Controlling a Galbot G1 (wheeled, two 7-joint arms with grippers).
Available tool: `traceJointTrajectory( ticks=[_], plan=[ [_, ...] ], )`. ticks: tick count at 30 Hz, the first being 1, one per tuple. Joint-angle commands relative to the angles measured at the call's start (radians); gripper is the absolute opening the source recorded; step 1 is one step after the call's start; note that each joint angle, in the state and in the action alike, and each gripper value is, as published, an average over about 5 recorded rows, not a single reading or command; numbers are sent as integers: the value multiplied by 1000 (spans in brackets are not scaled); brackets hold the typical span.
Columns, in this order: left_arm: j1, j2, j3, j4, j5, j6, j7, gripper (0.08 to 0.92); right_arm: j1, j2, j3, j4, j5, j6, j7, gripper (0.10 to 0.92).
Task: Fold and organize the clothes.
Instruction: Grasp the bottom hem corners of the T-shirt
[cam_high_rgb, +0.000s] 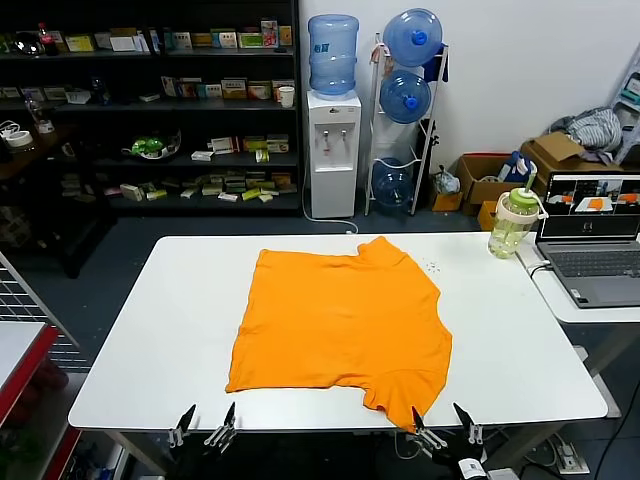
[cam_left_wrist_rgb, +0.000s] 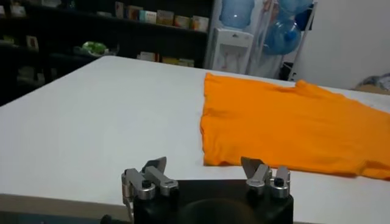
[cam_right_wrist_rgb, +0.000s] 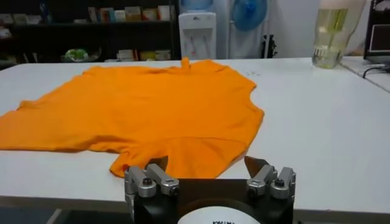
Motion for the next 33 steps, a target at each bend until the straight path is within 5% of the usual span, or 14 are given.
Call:
traceJointTrajectory(
  ticks=[1,14,33],
  plan=[
    [-123,-21,42,79,1,12,3,823,77,17,-42,-53,-6,-17,23,823],
    [-196,-24,78,145,2,36,-32,810,78,27,-53,-63,-16,-25,30,803],
    [-204,-20,93,159,7,41,-43,285,61,20,-43,-62,9,-33,35,277]
  ],
)
